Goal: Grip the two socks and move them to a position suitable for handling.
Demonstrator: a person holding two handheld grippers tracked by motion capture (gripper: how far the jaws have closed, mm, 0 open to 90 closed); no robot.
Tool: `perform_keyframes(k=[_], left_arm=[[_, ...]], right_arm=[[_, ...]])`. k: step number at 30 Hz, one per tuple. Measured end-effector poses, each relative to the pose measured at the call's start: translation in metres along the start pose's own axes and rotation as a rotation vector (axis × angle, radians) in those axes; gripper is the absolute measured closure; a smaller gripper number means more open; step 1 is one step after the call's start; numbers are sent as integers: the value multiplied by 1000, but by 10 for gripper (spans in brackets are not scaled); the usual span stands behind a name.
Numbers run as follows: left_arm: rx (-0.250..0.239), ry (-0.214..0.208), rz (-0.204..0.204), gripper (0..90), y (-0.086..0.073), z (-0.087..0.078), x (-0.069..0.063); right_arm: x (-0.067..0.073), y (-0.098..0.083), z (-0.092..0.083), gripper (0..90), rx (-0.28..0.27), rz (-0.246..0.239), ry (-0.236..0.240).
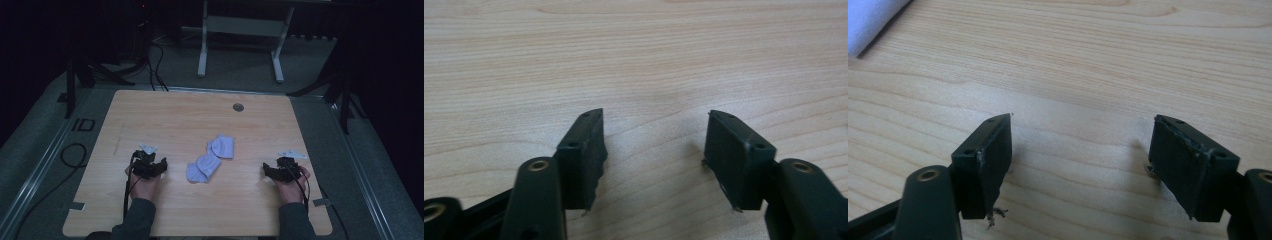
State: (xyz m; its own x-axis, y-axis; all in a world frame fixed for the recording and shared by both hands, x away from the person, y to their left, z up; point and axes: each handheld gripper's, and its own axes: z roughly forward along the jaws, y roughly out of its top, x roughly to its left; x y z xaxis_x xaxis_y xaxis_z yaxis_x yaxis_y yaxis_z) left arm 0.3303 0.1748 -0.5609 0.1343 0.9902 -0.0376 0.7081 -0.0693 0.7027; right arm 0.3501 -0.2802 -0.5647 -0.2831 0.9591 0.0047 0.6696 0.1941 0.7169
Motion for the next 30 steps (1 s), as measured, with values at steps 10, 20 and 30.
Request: perform_keyframes(k=[10, 20, 30], left_arm=[[0, -55, -32, 476, 3, -4, 8], [1, -98, -44, 496, 4, -6, 14], [-30, -149, -55, 525, 5, -11, 16]], right_arm=[[12, 1, -9, 534, -16, -54, 71], [25, 7, -13, 842, -13, -119, 146], [58, 14, -14, 897, -7, -166, 218]])
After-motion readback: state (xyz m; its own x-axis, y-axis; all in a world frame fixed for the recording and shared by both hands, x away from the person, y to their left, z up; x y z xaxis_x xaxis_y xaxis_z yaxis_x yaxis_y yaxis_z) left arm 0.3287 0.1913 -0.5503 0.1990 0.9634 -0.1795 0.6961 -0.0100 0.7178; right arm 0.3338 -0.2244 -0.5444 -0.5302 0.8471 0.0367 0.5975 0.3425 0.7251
